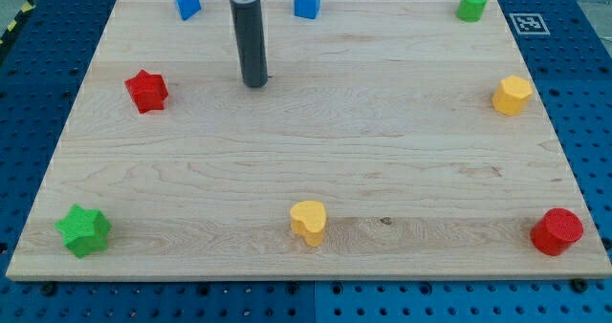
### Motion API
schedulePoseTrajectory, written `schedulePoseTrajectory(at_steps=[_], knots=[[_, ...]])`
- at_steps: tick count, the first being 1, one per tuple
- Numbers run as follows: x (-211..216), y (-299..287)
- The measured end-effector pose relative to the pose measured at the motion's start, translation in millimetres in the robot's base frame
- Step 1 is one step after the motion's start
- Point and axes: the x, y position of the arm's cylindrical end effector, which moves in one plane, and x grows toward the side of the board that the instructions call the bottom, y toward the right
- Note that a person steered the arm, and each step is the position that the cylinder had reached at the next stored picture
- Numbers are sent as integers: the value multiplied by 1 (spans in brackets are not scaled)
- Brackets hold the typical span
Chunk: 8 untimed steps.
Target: Push the red star slightly left
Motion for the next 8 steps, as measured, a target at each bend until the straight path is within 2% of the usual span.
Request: schedulePoseTrajectory(at_steps=[1, 6, 7, 8], knots=[[18, -33], [12, -135], [12, -121], [12, -62]])
